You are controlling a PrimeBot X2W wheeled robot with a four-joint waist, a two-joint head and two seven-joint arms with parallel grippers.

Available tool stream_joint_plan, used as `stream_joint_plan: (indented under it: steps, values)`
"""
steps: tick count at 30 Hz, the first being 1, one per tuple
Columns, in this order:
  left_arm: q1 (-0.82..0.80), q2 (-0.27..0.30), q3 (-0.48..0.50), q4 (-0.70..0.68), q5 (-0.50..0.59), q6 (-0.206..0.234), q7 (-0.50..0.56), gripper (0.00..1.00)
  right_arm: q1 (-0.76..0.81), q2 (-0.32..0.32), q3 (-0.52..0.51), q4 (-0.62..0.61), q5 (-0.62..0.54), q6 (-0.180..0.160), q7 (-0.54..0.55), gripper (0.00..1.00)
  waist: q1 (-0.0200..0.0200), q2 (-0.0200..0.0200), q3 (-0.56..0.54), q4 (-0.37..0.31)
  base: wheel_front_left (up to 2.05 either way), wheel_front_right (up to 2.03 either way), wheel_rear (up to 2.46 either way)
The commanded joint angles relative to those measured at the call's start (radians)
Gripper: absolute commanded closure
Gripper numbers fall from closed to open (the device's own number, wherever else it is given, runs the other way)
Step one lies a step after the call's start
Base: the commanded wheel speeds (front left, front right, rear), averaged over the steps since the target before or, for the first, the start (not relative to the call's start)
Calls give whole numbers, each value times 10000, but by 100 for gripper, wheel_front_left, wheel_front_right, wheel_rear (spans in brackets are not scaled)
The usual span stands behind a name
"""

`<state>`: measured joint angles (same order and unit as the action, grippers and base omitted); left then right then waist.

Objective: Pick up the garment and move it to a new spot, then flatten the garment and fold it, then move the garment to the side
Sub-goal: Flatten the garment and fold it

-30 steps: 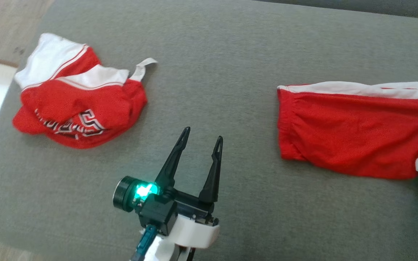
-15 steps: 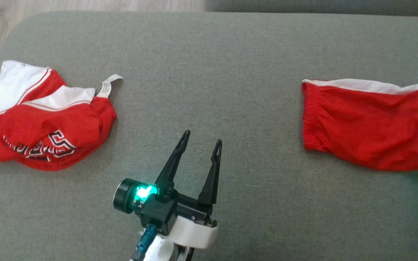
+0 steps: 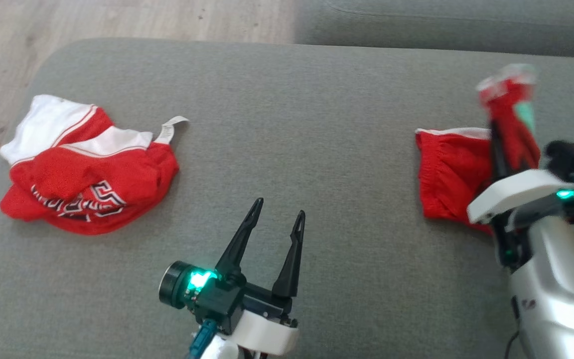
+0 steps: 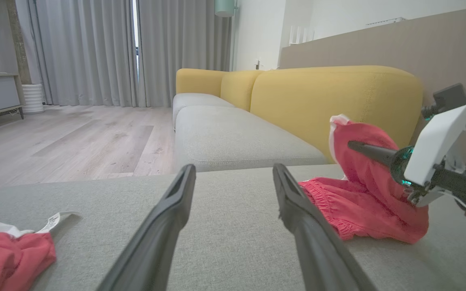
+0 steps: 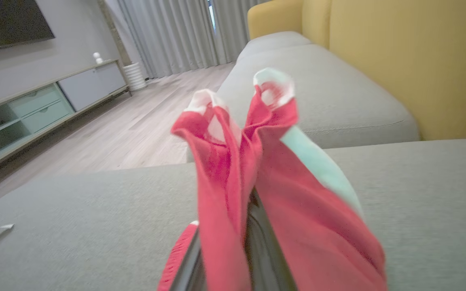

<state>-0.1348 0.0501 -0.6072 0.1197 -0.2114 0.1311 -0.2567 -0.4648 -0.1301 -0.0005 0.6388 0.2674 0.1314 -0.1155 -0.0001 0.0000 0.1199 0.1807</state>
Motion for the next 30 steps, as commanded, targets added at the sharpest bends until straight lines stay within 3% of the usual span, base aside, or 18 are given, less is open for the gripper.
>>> stream_joint_plan:
  steps: [1, 2, 3, 9, 19, 26, 30]
  values:
    - [-119, 1, 282, -323, -42, -16, -51, 0, -184, 22, 289, -413, -3, -7, 11, 56, 1, 0, -27, 126, 0, 0, 0]
    - [-117, 1, 272, -336, -63, -2, -51, 0, -131, 83, 399, -445, -35, -7, 29, 13, 1, 0, -31, 172, 0, 0, 0]
    - [-110, 1, 269, -345, -83, 15, -51, 0, -89, 157, 477, -481, -28, -7, 28, 0, 1, 0, -39, 203, 0, 0, 0]
    - [51, 1, 335, -285, -111, 63, -51, 0, 218, 332, 846, -935, 164, -7, -174, 0, 1, 0, -272, 166, 0, 0, 0]
    - [653, 1, 935, -200, -143, 197, -51, 0, 1304, -369, 518, -2610, 215, -7, -516, 0, 1, 0, -1238, -509, 0, 0, 0]
    - [1415, 1, 1712, -387, -102, 603, -51, 0, 3355, -840, 474, -4666, 541, -7, -1010, 0, 1, 0, -1940, -791, 0, 0, 0]
    - [1839, 1, 2007, -510, 100, 723, -51, 0, 4826, -1000, 525, -5249, 741, -7, -1162, 0, 1, 0, -2123, -838, 0, 0, 0]
